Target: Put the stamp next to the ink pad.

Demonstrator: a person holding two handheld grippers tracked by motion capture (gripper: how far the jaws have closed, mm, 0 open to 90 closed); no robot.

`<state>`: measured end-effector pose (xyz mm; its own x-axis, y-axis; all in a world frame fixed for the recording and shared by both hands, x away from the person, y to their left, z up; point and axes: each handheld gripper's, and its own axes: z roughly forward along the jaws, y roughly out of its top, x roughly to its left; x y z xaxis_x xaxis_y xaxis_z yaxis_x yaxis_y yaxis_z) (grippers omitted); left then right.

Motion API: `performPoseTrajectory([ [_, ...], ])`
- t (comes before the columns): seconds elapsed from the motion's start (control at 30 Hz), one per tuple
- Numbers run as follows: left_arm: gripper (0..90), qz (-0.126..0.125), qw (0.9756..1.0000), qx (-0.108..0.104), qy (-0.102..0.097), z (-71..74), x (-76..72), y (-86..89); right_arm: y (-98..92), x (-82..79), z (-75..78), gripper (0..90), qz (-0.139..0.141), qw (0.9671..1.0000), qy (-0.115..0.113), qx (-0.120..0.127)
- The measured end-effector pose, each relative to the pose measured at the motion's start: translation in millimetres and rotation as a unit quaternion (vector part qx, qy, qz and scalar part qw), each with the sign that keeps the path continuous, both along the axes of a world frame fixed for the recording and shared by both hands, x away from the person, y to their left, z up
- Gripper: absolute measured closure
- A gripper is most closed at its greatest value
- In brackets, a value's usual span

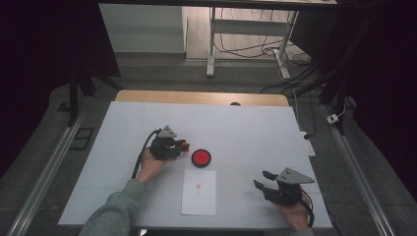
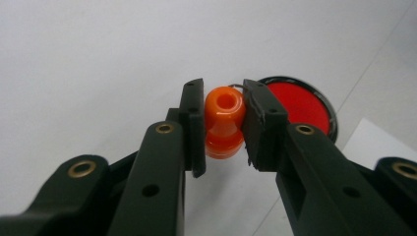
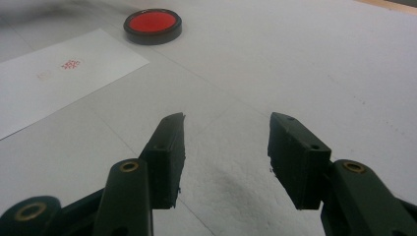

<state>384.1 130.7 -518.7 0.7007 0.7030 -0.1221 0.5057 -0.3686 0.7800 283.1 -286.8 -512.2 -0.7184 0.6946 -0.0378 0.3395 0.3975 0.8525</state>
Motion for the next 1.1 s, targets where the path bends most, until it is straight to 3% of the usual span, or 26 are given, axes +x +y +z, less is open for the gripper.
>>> performPoseTrajectory([
  [0.4, 70.4, 0.01, 0.9997, 0.016, 0.016, -12.5, 4.0, 2.5, 1.7, -0.2, -0.9, 47.3, 0.001, 1.0, 0.002, -0.008],
  [0.73, 68.3, 0.008, 0.9997, 0.014, 0.019, -14.0, 3.9, 3.1, 2.3, 0.1, -1.6, 47.1, 0.003, 1.0, 0.002, -0.006],
  [0.9, 56.1, 0.013, 0.9998, 0.007, 0.01, -10.9, 2.6, 4.1, 2.5, 0.2, -1.6, 47.0, 0.003, 1.0, 0.002, -0.007],
  [1.1, 40.3, 0.028, 0.9993, -0.026, -0.007, 1.2, -3.1, 10.1, 2.1, 0.3, -1.2, 46.9, 0.003, 1.0, 0.002, -0.007],
])
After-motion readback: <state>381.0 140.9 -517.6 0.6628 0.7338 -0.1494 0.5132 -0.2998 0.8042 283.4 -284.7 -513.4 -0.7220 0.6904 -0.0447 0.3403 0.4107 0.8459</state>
